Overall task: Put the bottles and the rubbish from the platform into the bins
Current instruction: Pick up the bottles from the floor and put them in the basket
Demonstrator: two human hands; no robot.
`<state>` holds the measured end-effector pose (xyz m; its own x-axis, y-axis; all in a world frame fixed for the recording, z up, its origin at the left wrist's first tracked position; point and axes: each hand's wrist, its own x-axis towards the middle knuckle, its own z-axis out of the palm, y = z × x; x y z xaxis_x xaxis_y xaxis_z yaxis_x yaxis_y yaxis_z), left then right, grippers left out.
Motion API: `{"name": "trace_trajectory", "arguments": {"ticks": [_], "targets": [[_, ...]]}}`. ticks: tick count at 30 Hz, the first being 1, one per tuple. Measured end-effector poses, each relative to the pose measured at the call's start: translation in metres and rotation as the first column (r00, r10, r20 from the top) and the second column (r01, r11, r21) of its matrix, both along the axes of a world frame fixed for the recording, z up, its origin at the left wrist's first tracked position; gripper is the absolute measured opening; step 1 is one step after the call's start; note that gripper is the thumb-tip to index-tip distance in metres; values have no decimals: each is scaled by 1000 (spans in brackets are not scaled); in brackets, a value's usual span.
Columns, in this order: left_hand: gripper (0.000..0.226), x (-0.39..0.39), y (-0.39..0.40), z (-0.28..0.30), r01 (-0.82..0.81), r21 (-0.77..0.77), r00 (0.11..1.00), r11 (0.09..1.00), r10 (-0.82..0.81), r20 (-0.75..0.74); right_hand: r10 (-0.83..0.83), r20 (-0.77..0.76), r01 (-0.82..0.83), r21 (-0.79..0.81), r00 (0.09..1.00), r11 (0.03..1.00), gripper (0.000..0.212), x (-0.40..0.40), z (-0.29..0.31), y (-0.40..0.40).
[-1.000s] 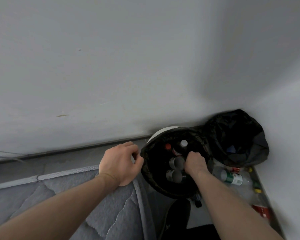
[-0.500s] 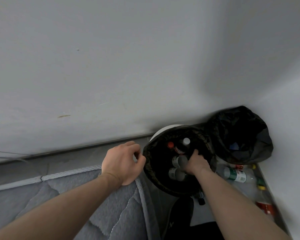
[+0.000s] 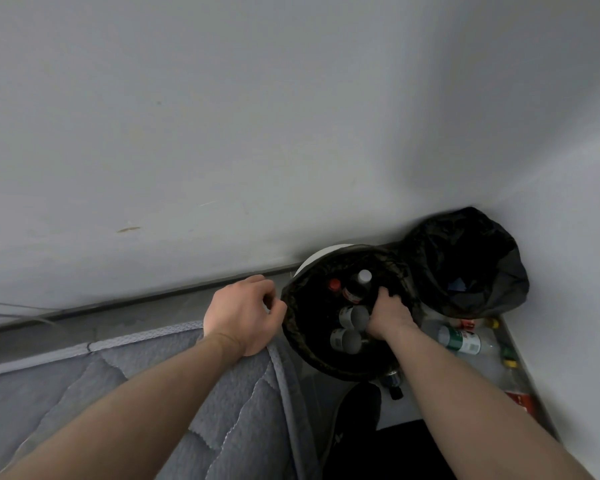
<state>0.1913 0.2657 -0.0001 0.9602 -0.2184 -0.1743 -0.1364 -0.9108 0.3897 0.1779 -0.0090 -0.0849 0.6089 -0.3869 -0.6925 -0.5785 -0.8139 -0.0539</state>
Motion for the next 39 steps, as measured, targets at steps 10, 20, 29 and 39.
{"name": "trace_trajectory", "arguments": {"ticks": [10,20,29,39], "targets": [[28,-4,-1,19,104,47,995,993,-104,4,-28,354,5,68,935,998,66,-58,128,-7],[38,-10,-74,76,620,401,724,674,-689,38,-182,552,263,-69,814,962,61,-226,228,-77],[36,-133,-269,163,782,-43,611,622,-750,254,-403,468,507,-119,787,854,67,-400,263,-128],[41,-261,-353,151,950,84,293,300,-952,84,-613,413,689,-51,673,723,67,-523,234,-138]]}}
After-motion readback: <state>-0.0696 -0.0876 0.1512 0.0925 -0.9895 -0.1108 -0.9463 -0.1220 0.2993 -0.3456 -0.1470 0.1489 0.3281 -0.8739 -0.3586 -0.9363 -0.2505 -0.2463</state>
